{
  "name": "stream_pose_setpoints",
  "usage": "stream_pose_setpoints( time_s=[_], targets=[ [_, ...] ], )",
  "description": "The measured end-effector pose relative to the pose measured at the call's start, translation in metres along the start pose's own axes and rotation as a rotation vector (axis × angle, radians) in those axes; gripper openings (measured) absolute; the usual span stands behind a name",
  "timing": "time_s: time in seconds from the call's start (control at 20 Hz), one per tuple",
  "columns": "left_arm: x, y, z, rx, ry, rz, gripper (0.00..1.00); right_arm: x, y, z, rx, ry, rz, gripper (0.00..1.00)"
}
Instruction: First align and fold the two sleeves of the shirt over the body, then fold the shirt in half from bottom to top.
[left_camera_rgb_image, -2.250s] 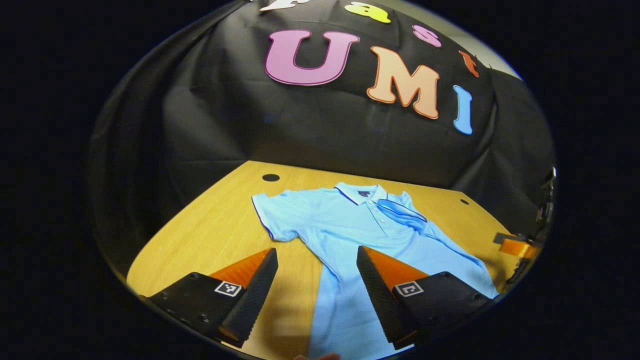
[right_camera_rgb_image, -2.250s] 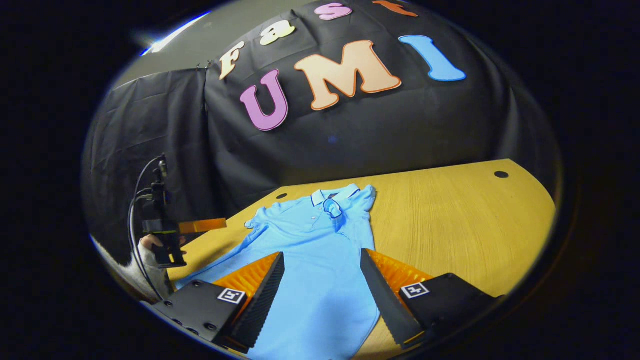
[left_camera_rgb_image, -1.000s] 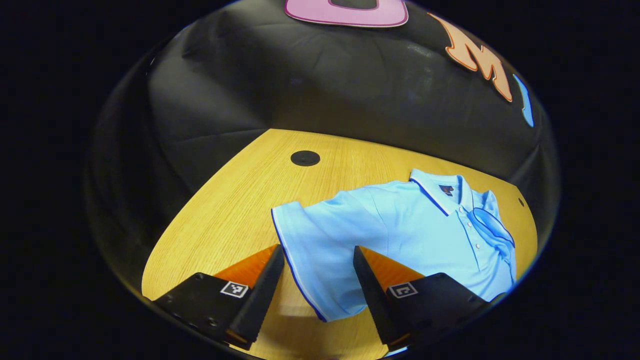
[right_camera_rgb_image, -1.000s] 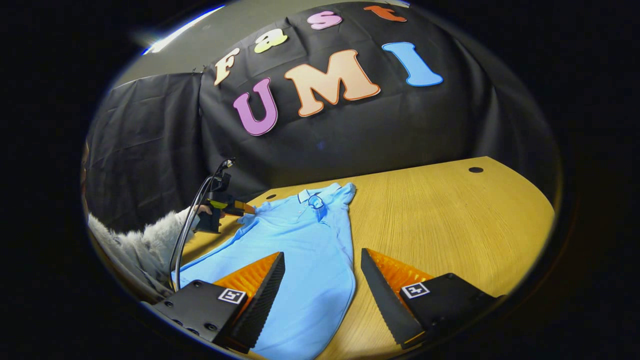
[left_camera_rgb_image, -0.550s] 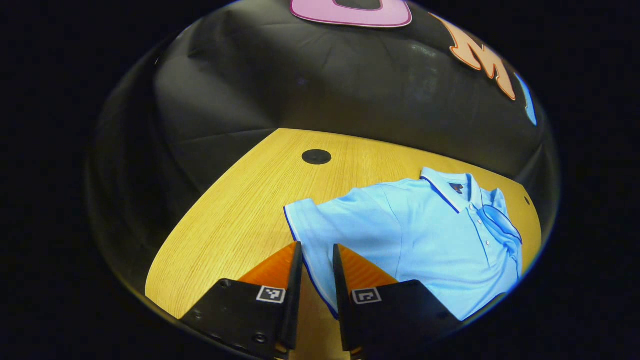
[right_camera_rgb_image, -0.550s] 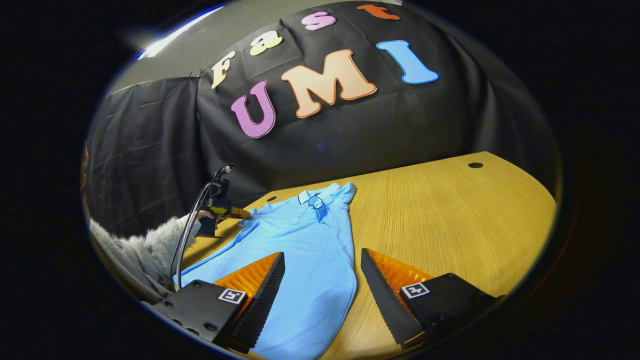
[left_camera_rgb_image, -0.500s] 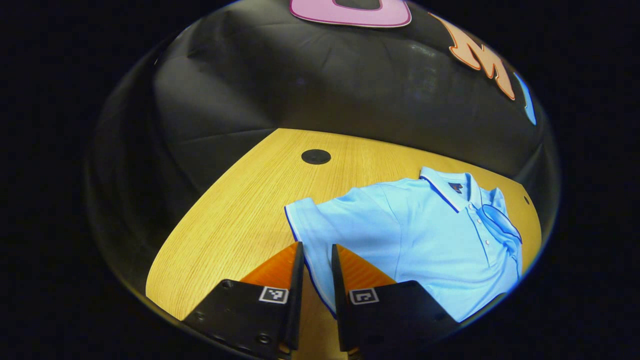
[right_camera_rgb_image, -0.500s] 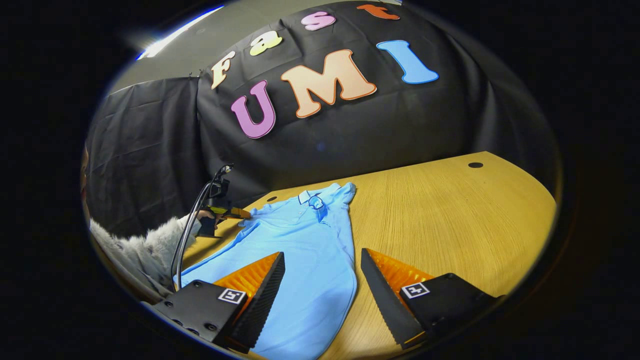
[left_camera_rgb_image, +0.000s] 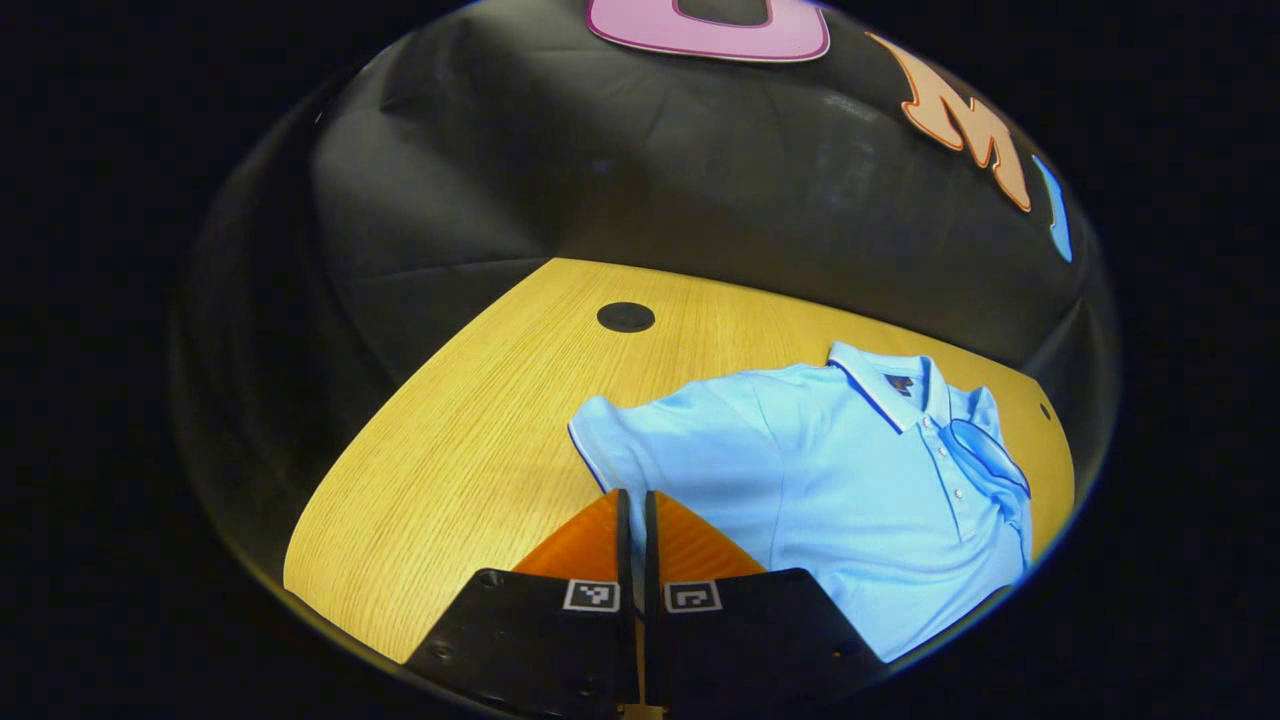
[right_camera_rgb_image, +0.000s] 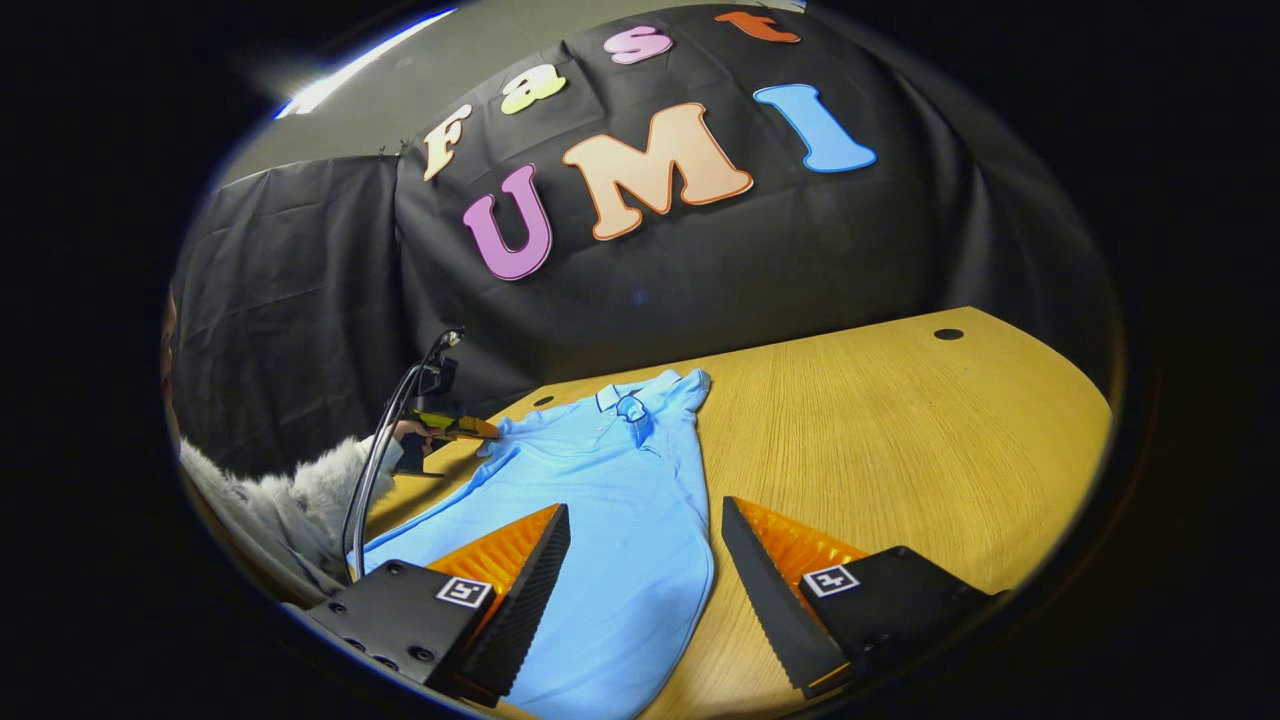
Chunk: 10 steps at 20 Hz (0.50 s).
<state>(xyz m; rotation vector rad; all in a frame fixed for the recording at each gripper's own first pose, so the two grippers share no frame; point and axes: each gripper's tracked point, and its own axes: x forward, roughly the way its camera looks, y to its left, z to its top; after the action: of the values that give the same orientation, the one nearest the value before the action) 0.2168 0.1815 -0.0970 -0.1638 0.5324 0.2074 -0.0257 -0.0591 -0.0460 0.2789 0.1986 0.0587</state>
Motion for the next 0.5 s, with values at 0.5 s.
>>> stream_pose_setpoints(
  time_s=[0.5],
  targets=[
    [-0.048,-0.096,0.04,0.083,-0.079,-0.196,0.02,-0.002,0.0,0.0,-0.008,0.003,0.004,0.97]
  ],
)
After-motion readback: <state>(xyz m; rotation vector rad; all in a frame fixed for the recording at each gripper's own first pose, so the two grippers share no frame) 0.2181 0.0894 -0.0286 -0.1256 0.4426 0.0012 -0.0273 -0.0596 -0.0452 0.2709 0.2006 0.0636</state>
